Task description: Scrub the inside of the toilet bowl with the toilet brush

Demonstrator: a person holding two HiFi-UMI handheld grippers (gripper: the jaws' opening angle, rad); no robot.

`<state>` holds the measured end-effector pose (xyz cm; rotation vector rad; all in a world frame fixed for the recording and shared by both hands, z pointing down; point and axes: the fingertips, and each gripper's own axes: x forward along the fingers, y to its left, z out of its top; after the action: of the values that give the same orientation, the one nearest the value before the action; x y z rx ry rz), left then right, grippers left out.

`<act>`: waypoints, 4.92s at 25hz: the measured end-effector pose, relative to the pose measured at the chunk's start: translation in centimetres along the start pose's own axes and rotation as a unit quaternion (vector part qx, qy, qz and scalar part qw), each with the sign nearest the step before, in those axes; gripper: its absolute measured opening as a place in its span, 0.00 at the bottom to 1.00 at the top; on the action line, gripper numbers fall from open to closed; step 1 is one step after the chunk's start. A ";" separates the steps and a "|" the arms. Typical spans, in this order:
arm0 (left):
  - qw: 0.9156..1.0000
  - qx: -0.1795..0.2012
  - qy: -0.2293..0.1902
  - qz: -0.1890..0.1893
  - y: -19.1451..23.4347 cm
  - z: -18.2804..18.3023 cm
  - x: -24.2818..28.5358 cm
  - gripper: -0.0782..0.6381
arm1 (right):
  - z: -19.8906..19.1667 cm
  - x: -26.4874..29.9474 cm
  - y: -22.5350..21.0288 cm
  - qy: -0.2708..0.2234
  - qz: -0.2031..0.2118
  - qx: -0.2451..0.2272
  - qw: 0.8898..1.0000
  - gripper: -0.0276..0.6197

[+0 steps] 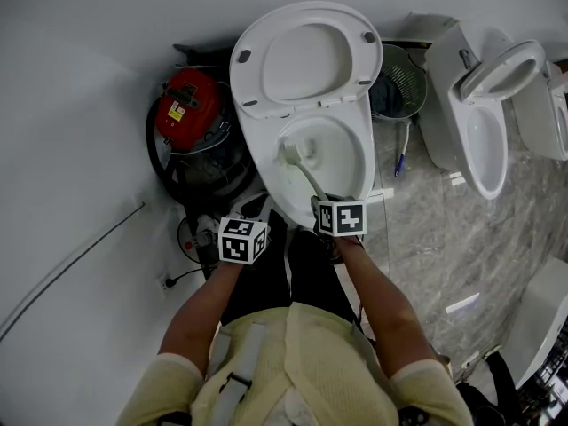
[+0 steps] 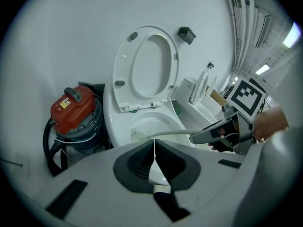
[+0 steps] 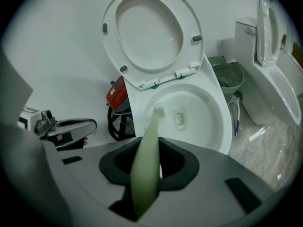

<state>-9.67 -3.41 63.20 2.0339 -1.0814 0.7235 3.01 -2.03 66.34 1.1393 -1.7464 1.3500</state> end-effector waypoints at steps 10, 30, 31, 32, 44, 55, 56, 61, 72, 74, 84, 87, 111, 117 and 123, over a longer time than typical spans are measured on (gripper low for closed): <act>1.000 0.007 -0.006 -0.002 -0.4 0.5 -0.3 0.13 | 2.3 -0.5 -0.6 -0.021 -0.008 -0.018 1.000 0.21; 0.999 0.029 0.006 -0.017 -1.5 0.2 -0.4 0.13 | 3.9 -3.6 -7.9 -0.050 -0.089 0.017 0.995 0.21; 0.999 0.031 0.006 -0.019 -1.7 0.2 -0.3 0.13 | 3.7 -3.8 -8.4 -0.051 -0.093 0.021 0.994 0.21; 0.999 0.034 0.006 -0.020 -1.8 0.2 -0.3 0.13 | 3.5 -4.1 -8.8 -0.051 -0.097 0.025 0.994 0.21; 0.998 0.054 0.008 -0.040 -4.1 0.3 0.1 0.13 | 0.3 -7.0 -11.7 -0.037 -0.134 0.020 0.990 0.21; 0.996 0.068 0.011 -0.060 -6.6 0.1 0.8 0.13 | -3.8 -9.4 -12.3 0.005 -0.143 -0.030 0.989 0.21; 0.996 0.069 0.011 -0.061 -6.8 0.1 0.9 0.13 | -4.2 -9.4 -12.2 0.011 -0.139 -0.035 0.990 0.21; 0.995 0.074 0.009 -0.063 -7.3 0.2 0.9 0.13 | -6.1 -10.3 -11.8 0.038 -0.135 -0.056 0.989 0.21; 0.997 0.062 0.005 -0.055 -7.1 0.2 0.3 0.13 | -9.9 -9.2 -9.7 0.082 -0.091 -0.085 0.989 0.21; 0.997 0.059 0.006 -0.049 -6.8 0.1 0.1 0.13 | -10.6 -9.0 -9.1 0.094 -0.083 -0.077 0.989 0.21; 0.999 0.033 0.003 -0.019 -4.5 -0.8 -1.5 0.13 | -12.1 -7.4 -5.2 0.114 -0.044 -0.066 0.990 0.21; 1.000 0.024 -0.001 -0.009 -3.8 -0.9 -2.1 0.13 | -11.7 -6.6 -4.2 0.105 -0.031 -0.061 0.992 0.21; 0.999 -0.006 -0.021 0.041 -0.6 -2.0 -6.0 0.13 | -6.0 -2.3 1.3 0.057 0.005 -0.033 0.998 0.21; 0.999 -0.008 -0.018 0.046 -0.3 -2.1 -6.5 0.13 | -3.8 -1.6 2.2 0.036 0.013 -0.017 0.999 0.21; 0.999 -0.001 -0.016 0.044 -0.5 -1.5 -6.2 0.13 | -1.7 -0.7 2.9 0.020 0.023 -0.003 1.000 0.21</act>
<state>-12.48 0.87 59.34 2.0119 -1.1960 0.7361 0.60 0.08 65.04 1.0670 -1.7569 1.3837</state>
